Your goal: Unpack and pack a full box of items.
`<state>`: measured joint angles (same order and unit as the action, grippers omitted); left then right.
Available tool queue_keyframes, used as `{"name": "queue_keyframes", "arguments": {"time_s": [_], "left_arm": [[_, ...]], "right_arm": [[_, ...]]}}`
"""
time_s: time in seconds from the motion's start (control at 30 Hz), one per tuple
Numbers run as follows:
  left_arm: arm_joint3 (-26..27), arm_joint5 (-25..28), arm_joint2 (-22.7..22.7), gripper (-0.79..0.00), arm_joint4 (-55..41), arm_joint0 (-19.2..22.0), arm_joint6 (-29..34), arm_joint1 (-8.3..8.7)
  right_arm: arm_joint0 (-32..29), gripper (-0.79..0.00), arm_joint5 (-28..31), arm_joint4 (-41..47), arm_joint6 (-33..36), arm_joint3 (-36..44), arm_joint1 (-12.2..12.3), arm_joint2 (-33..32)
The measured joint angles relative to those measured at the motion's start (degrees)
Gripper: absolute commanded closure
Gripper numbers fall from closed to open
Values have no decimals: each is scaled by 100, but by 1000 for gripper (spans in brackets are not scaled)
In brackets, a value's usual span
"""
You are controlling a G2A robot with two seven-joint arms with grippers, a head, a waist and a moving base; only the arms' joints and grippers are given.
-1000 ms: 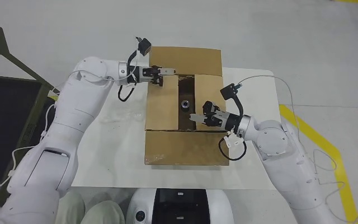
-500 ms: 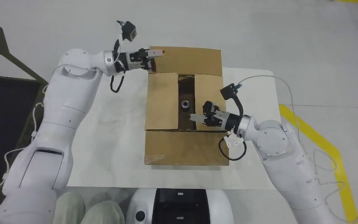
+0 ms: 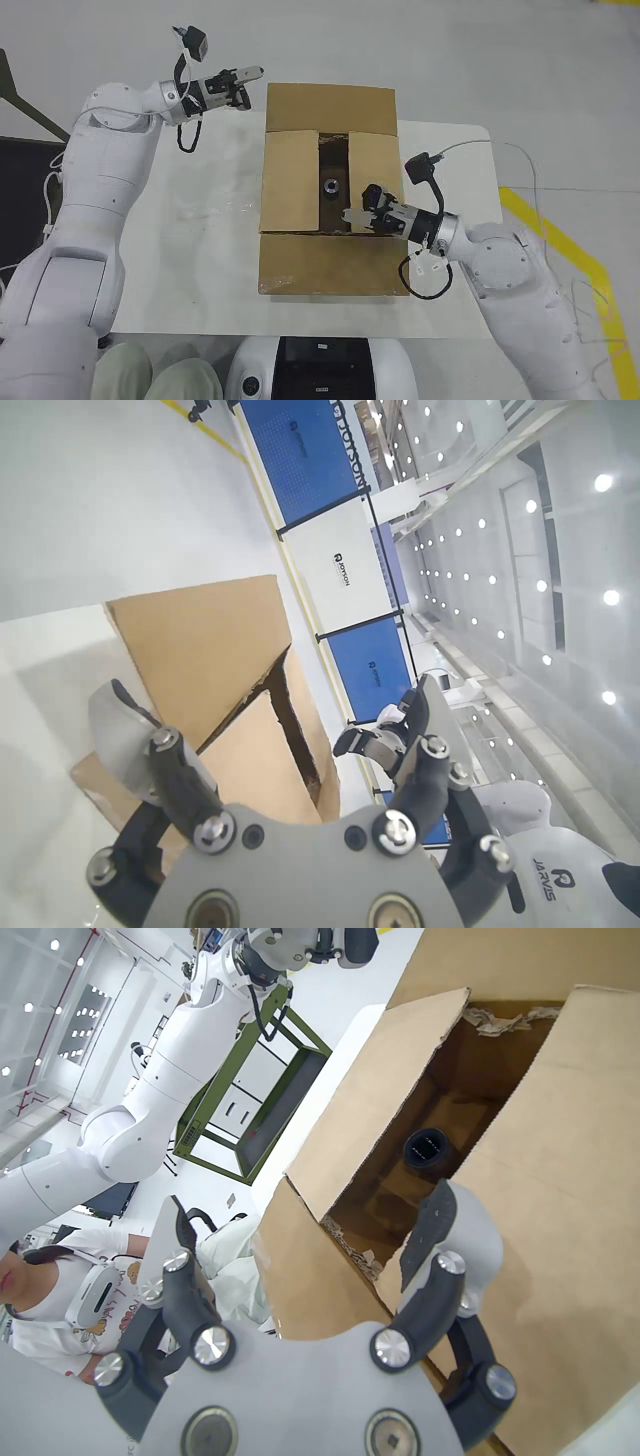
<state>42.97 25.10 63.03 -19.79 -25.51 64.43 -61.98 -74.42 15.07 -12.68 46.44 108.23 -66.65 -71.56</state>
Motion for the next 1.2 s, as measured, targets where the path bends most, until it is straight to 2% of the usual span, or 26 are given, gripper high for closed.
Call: {"name": "queue_keyframes", "arguments": {"time_s": [0.13,0.33,1.2], "left_arm": [[-449,300,-137,-785,-37,190,-68,-98],[-947,578,-322,-785,-15,411,-177,-231],[-948,577,-321,-785,-18,410,-179,-231]], "right_arm": [[-443,-785,-284,358,294,304,65,-229],[-970,-785,25,952,376,444,138,-591],[-1041,-785,127,1060,374,417,150,-639]]}}
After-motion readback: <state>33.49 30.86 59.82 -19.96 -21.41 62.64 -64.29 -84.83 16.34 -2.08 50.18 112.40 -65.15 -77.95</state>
